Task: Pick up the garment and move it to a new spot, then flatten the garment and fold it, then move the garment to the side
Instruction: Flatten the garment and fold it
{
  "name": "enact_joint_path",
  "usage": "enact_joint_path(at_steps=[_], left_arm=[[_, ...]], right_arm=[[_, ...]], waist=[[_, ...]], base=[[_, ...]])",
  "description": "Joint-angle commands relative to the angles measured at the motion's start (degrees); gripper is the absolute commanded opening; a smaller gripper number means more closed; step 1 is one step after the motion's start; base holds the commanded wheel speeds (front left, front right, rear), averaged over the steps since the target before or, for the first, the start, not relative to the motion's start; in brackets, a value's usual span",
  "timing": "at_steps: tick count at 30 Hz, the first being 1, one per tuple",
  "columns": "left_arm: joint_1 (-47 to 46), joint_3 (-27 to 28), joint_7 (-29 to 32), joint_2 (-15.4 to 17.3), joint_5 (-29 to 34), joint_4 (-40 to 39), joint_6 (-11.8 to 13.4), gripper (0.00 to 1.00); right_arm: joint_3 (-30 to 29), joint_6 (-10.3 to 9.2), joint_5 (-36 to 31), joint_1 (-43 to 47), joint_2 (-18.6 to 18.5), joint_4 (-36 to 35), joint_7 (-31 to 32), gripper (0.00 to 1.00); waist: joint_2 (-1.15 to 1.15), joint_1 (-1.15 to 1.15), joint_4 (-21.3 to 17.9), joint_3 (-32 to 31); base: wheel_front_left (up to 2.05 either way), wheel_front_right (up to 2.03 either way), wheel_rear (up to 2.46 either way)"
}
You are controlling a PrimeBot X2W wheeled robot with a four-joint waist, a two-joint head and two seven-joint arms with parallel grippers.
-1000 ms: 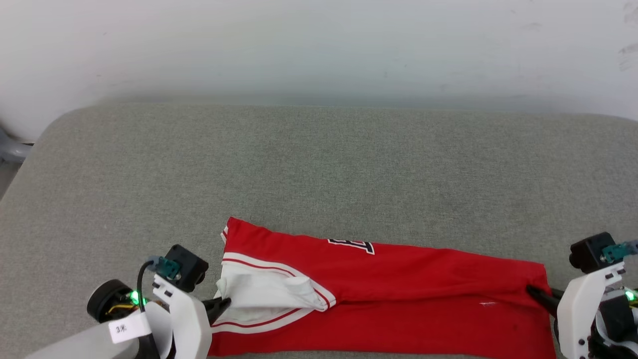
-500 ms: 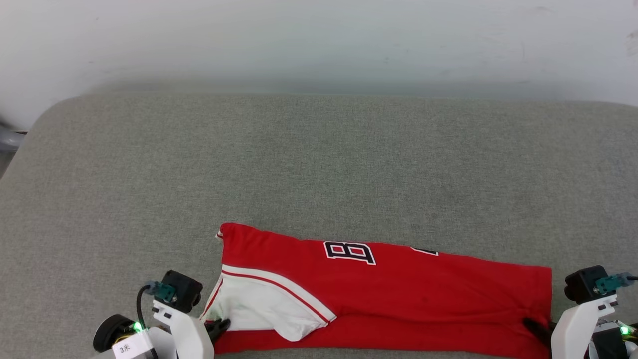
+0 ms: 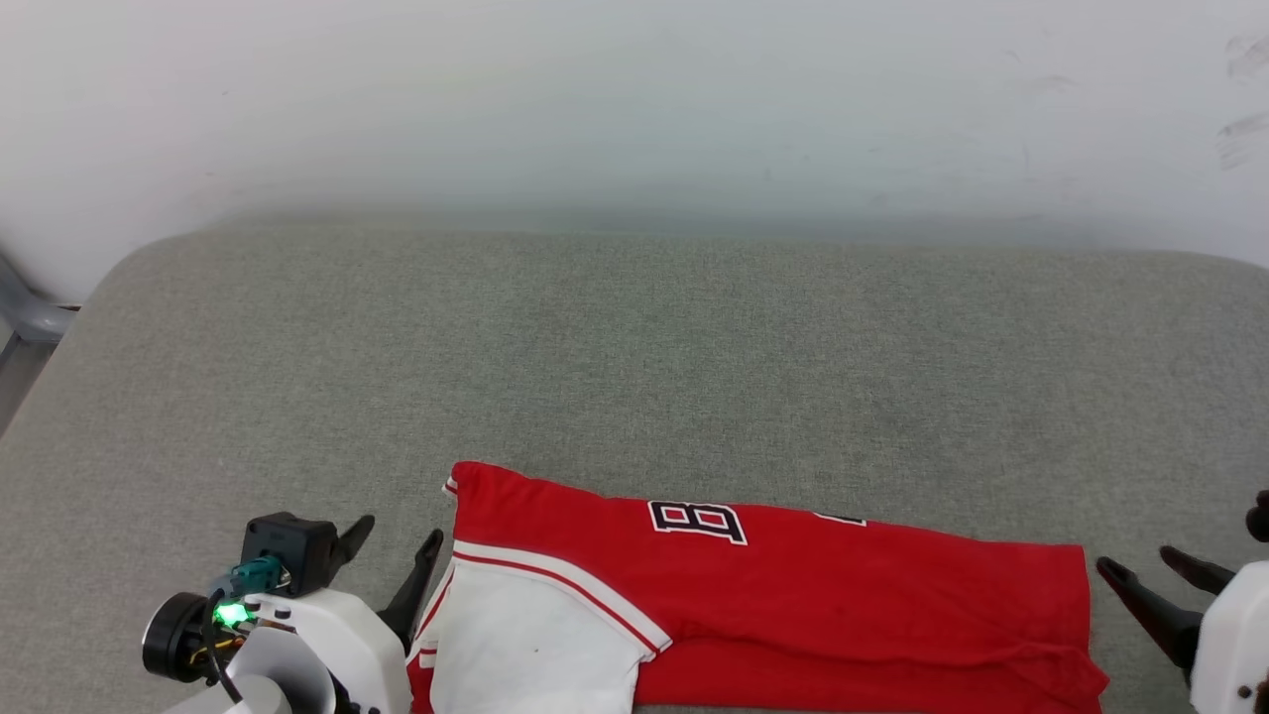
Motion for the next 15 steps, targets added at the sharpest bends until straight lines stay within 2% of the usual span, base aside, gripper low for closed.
enact_joint_path(at_steps=[1, 5, 9, 15], left_arm=[[0.9, 0.4, -0.4, -0.3, 0.6, -0.1, 0.5, 1.0], [2.6, 4.7, -1.9, -1.3, 3.7, -0.4, 3.9, 1.0], [5.3, 12.0, -2.1, -3.7, 11.3, -2.3, 6.8, 1.0], [11.1, 23.7, -2.1, -9.2, 23.4, -4.7, 8.1, 1.0]], right_arm=[[-0.4, -0.07, 0.2, 1.0, -0.3, -0.3, 0.7, 1.0], [-2.7, -0.07, 2.6, 1.7, -1.6, -1.7, 7.2, 1.0], [-3.3, -0.06, 5.9, 1.5, -2.9, -1.1, 13.2, 1.0], [-3.6, -0.06, 8.3, -0.1, -2.5, 2.5, 16.9, 1.0]], waist=[[0.0, 0.0, 0.1, 0.0], [0.0, 0.0, 0.3, 0.1], [0.0, 0.0, 1.2, 1.0], [0.0, 0.0, 3.4, 3.0]], base=[[0.0, 0.0, 0.0], [0.0, 0.0, 0.0], [0.0, 0.0, 0.0], [0.0, 0.0, 0.0]])
